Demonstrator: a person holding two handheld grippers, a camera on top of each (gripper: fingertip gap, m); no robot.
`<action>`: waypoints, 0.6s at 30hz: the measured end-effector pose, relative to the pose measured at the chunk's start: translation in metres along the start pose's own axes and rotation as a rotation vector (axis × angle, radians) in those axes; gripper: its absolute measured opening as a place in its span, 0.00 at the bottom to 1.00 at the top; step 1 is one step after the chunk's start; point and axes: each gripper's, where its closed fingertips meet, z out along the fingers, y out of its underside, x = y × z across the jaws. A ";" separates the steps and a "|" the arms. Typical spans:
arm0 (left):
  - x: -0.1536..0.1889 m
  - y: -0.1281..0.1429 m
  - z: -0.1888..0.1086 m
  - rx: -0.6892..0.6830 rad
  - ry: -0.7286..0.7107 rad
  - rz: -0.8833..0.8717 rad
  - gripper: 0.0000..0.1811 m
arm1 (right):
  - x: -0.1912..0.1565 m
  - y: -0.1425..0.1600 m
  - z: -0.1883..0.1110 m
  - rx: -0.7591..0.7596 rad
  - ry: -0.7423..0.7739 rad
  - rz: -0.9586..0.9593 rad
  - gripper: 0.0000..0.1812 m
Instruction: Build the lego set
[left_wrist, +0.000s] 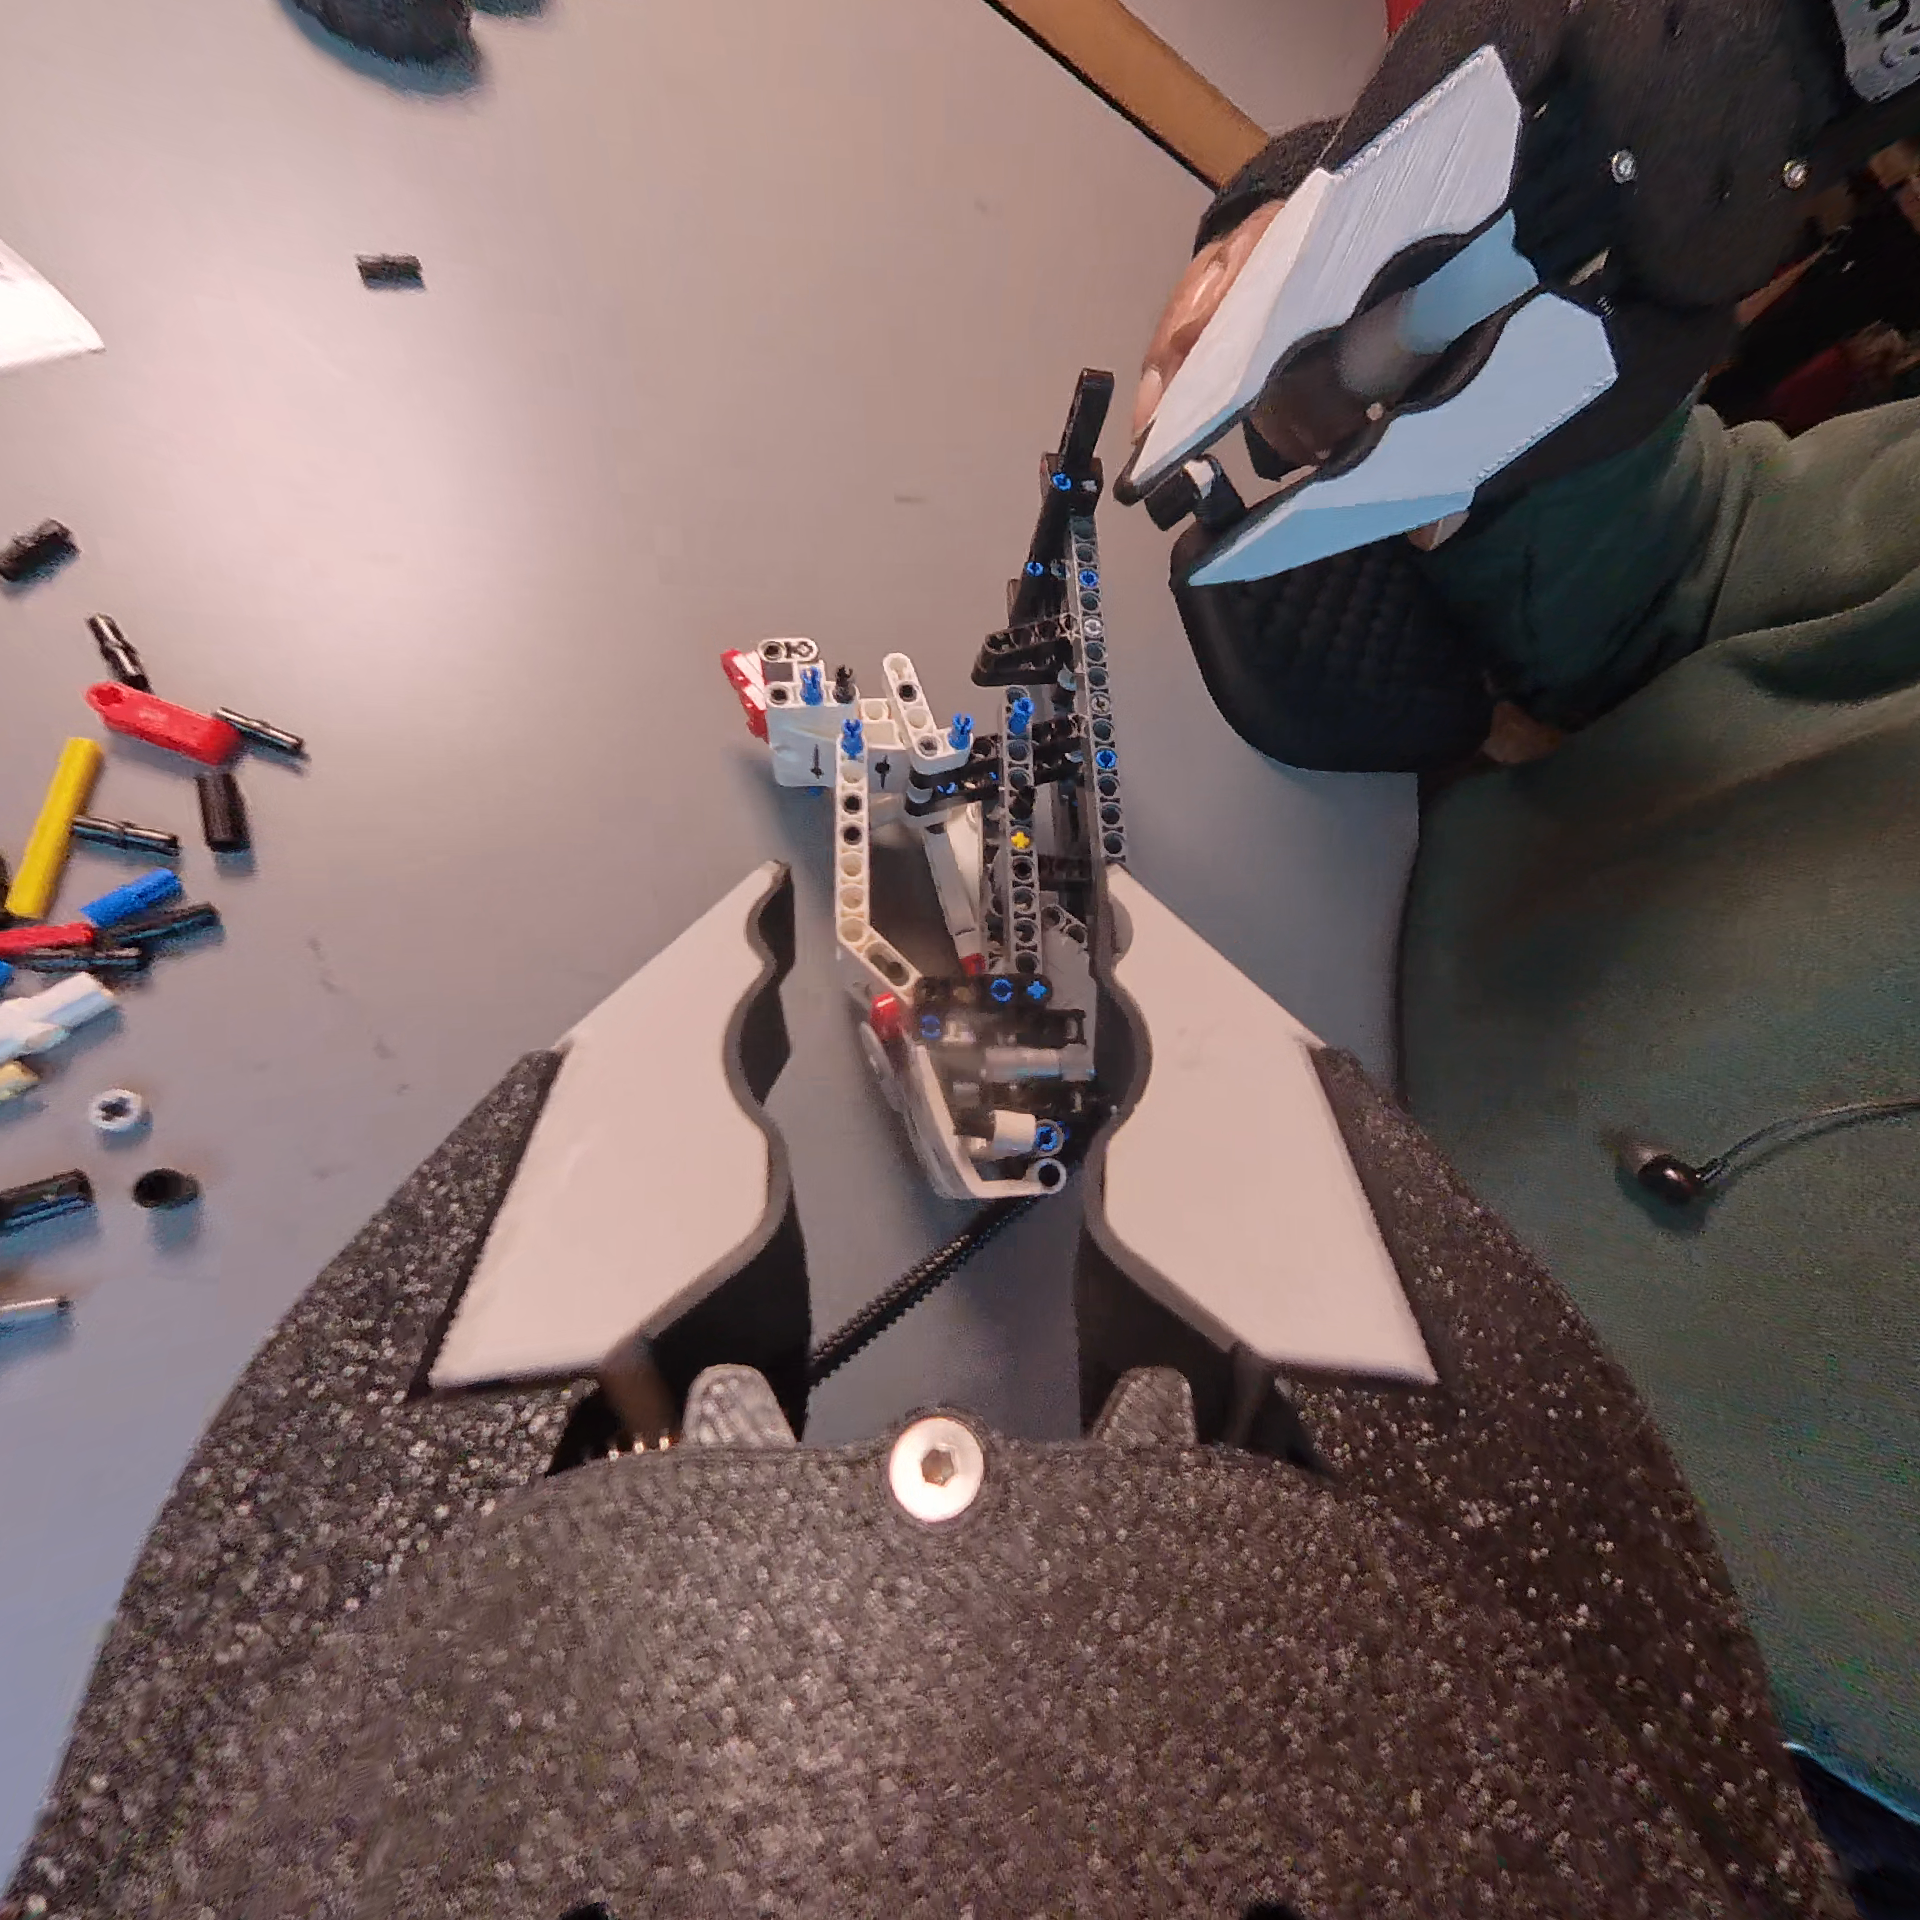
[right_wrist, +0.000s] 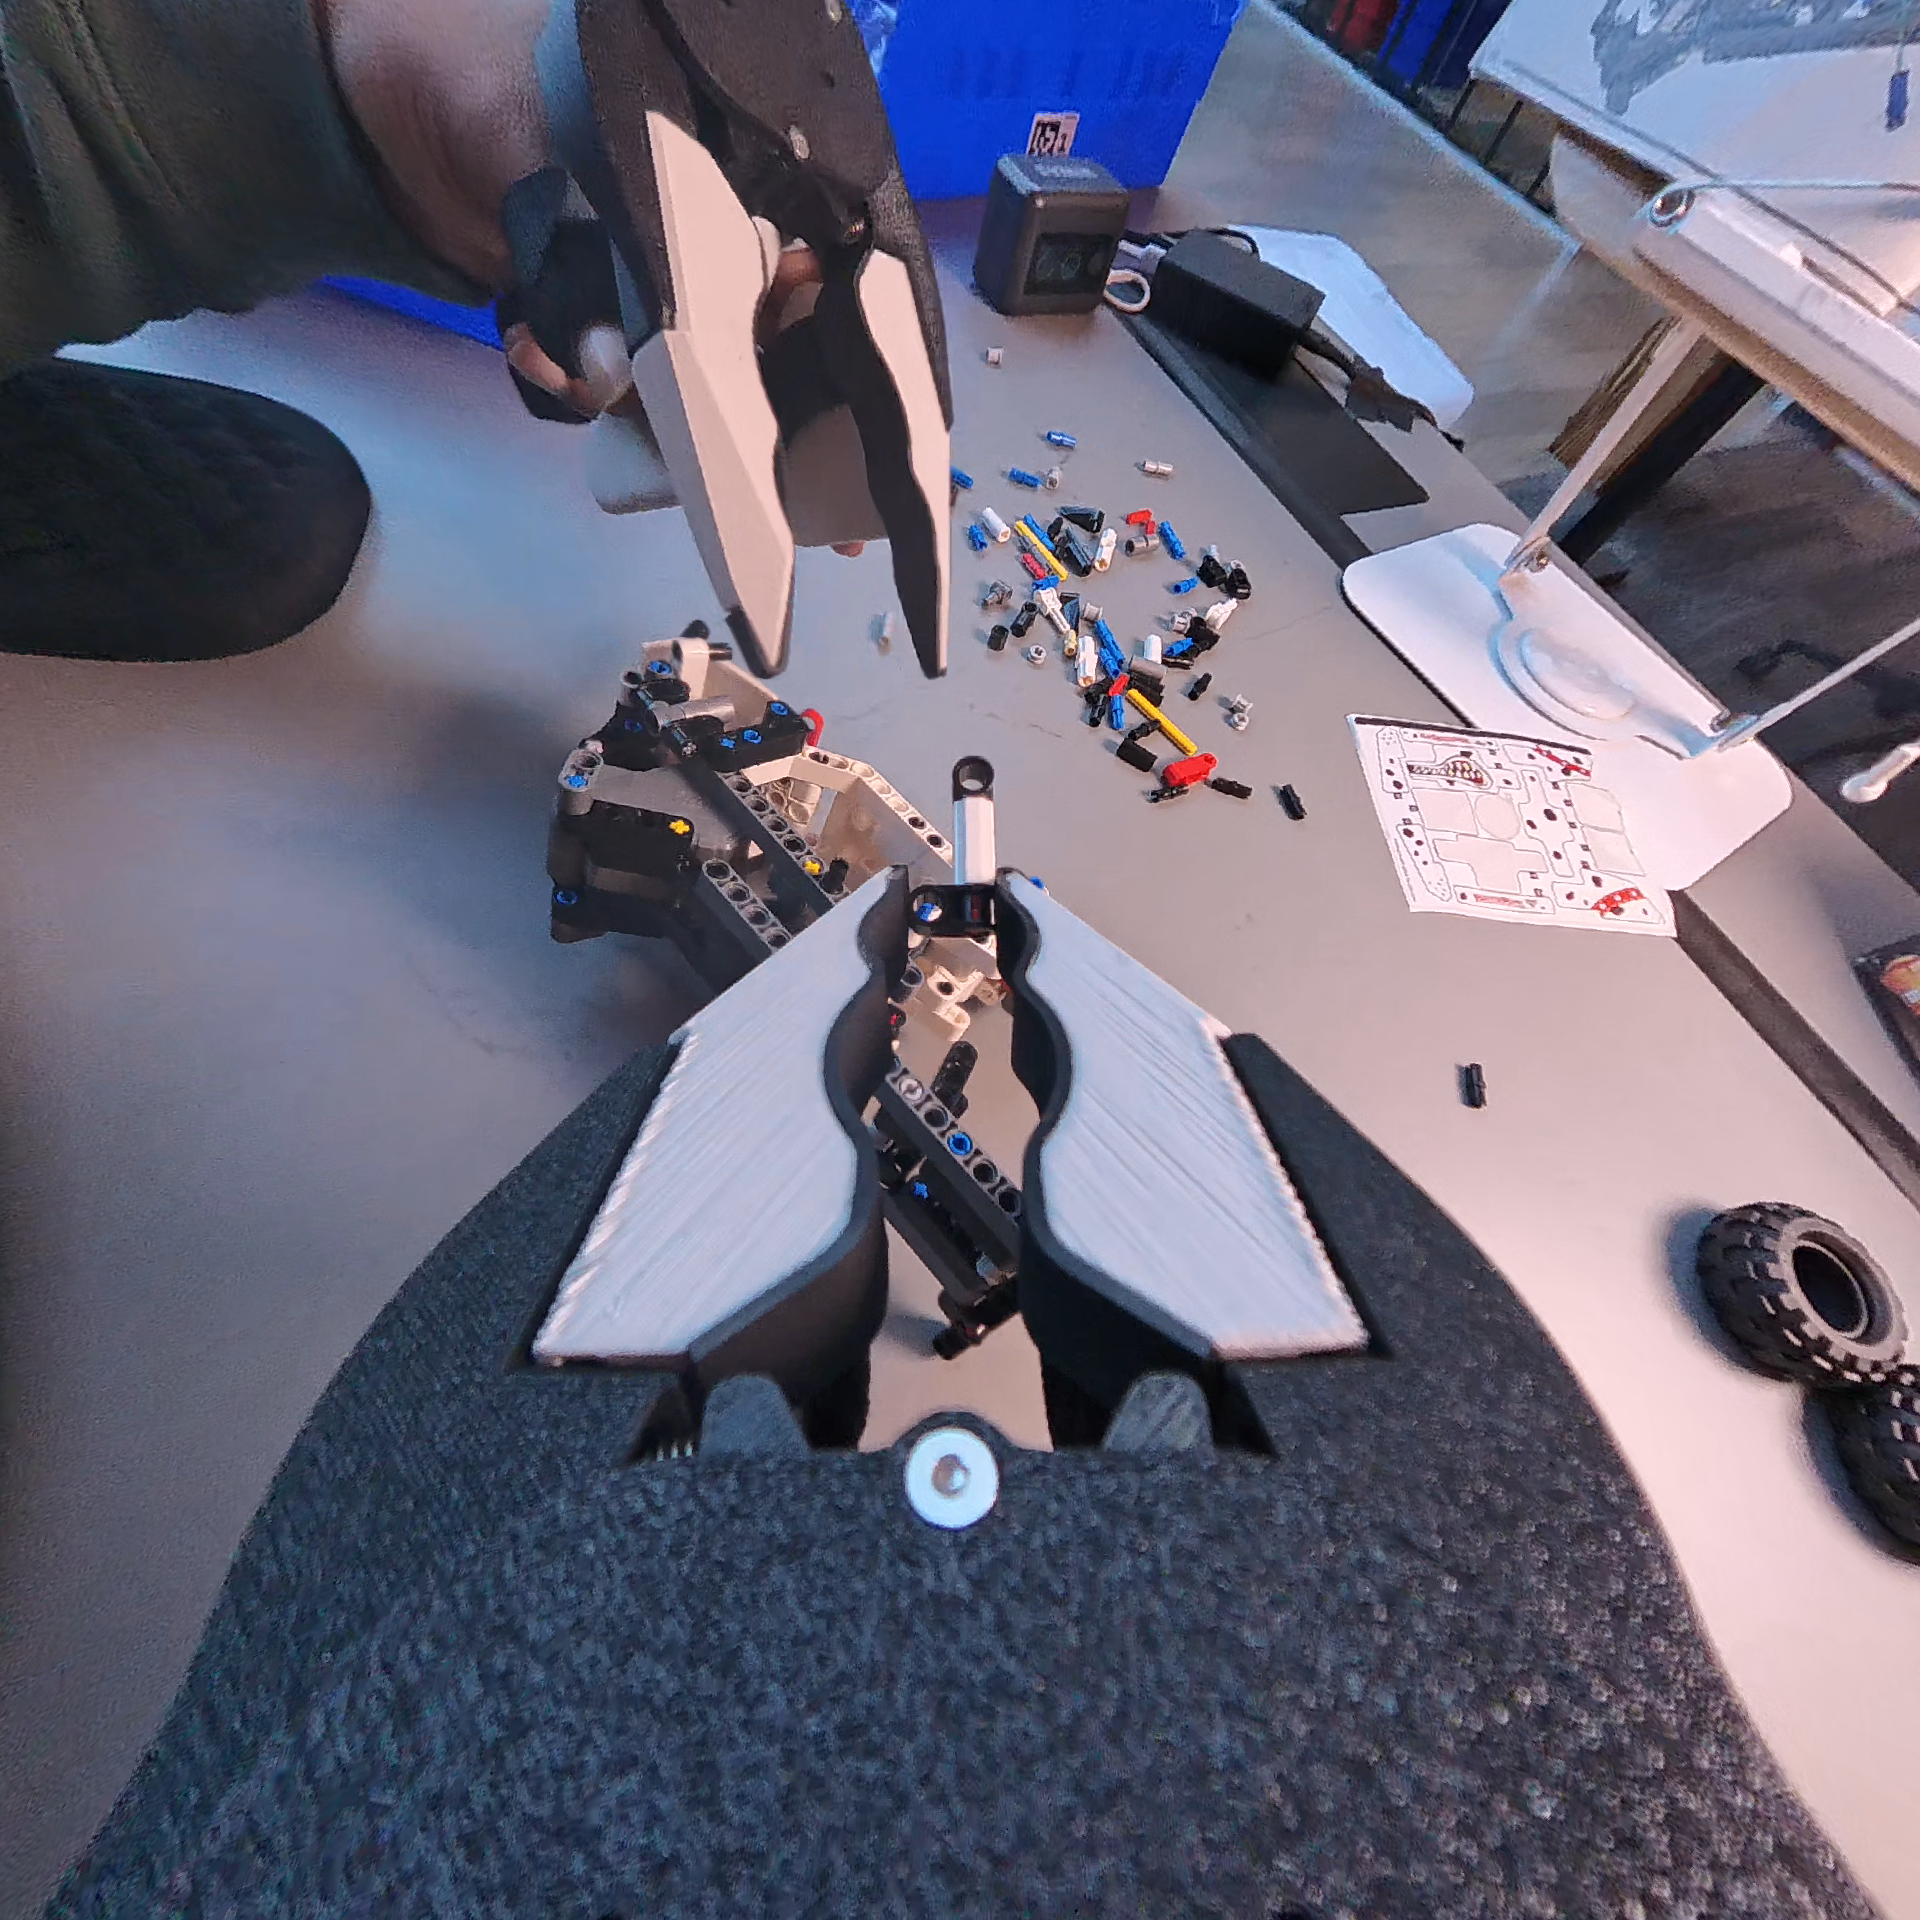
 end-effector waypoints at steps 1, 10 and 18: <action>-0.004 -0.001 -0.001 -0.001 -0.002 0.022 0.28 | 0.000 0.000 0.002 -0.020 -0.006 0.011 0.08; -0.017 -0.003 0.020 -0.050 0.088 0.263 0.14 | 0.004 0.010 0.029 -0.263 -0.058 0.015 0.09; -0.025 0.013 0.048 -0.147 0.207 0.159 0.15 | 0.011 0.023 0.050 -0.440 -0.206 0.064 0.09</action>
